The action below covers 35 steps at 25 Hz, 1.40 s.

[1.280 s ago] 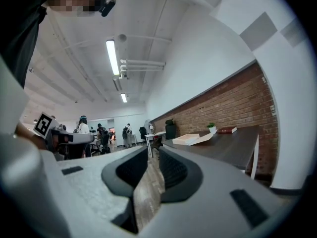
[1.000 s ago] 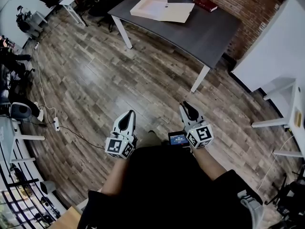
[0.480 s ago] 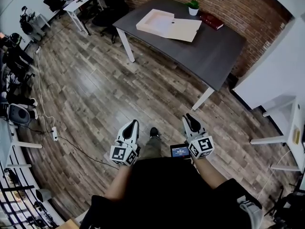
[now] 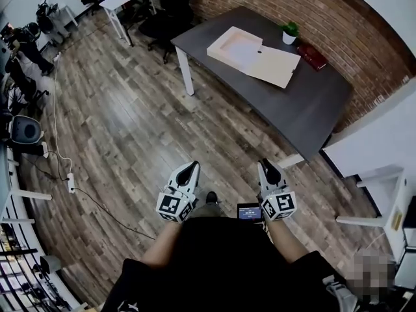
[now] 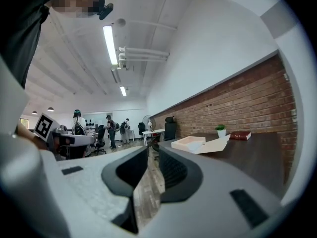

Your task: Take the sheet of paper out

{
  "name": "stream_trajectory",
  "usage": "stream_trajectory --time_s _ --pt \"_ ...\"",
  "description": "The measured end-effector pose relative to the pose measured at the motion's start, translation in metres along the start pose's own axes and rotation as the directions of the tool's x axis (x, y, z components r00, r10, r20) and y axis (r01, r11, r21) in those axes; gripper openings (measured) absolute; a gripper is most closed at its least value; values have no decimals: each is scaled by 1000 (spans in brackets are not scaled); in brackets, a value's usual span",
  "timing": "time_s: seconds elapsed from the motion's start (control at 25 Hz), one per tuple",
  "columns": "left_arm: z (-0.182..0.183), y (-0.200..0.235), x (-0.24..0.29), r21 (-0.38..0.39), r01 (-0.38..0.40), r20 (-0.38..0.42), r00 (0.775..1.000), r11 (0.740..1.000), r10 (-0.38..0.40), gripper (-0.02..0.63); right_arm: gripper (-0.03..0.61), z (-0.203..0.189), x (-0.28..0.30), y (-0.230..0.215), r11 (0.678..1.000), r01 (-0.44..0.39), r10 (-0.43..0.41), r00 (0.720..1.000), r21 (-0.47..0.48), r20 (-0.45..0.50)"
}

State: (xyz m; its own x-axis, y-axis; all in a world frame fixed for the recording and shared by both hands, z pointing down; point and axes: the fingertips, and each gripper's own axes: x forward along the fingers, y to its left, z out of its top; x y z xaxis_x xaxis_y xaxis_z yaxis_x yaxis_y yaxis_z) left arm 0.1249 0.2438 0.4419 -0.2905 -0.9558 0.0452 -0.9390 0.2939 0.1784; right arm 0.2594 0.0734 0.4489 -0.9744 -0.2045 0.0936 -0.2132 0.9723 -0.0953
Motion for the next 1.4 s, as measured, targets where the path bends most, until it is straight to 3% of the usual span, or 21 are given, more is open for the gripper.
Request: stream_trajectory --time_s 0.16,0.48,0.88,1.4 --pt "9 39 47 -8 19 -4 1000 1000 -19 -5 75 13 54 -15 1000 13 -13 1000 -8 13" --pt "20 72 128 5 91 -13 996 996 -91 -5 75 16 119 -47 999 43 -43 999 12 7" --pt "16 115 212 1 87 -34 996 996 -87 -5 75 19 184 -122 994 101 -102 995 28 12" --pt "48 171 361 19 54 -69 996 998 -53 -5 75 26 322 -223 995 36 -33 999 92 -41"
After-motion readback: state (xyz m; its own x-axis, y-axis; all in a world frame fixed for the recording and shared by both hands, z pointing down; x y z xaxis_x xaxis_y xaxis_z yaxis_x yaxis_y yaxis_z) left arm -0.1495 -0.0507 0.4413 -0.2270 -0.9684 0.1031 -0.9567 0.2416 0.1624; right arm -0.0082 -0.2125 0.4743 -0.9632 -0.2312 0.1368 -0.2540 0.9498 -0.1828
